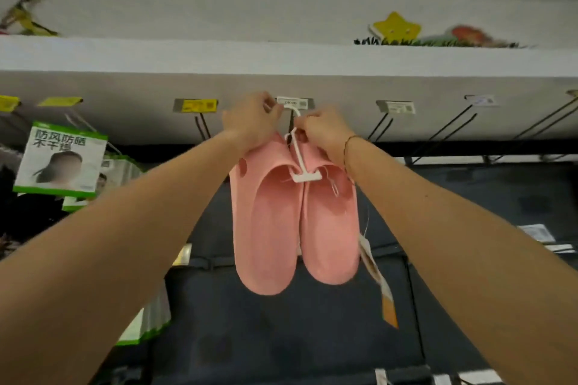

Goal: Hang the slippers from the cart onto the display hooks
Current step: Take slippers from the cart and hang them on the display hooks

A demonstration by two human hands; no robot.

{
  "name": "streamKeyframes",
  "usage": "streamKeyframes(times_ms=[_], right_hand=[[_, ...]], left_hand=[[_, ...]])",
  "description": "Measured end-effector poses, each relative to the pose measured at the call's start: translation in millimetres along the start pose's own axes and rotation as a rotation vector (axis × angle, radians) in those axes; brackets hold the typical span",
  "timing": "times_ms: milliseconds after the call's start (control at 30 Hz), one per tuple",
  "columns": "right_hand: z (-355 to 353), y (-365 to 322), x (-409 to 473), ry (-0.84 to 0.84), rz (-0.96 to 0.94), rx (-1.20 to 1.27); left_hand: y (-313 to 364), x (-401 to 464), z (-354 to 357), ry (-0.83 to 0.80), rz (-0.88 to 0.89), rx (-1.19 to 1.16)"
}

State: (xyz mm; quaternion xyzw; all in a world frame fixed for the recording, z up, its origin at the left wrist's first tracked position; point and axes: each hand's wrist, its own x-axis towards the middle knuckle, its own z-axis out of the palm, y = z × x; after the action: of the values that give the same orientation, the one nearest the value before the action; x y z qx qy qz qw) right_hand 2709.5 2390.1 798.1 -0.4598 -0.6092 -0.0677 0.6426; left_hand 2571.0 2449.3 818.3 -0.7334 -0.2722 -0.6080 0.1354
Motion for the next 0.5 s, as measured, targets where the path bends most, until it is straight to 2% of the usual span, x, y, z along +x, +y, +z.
streamKeyframes(times_ms=[100, 167, 233, 333, 500], right_hand=[[-7, 16, 29, 0.013, 0.033, -0.014], [-8, 30, 47, 0.042, 0.063, -0.011], [-6, 39, 62, 0.053, 0.086, -0.03], [3, 49, 84, 0.004, 0.109, -0.014], [20, 60, 122, 0.041, 0.122, 0.004]], left_hand=[[-7, 11, 20, 0.002, -0.003, 0.049], [-17, 16, 31, -0.076, -0.037, 0.109], [-26, 20, 41, -0.195, -0.117, 0.119], [-38, 25, 57, -0.327, -0.335, -0.022], [-54, 51, 79, -0.272, -0.429, -0.054]])
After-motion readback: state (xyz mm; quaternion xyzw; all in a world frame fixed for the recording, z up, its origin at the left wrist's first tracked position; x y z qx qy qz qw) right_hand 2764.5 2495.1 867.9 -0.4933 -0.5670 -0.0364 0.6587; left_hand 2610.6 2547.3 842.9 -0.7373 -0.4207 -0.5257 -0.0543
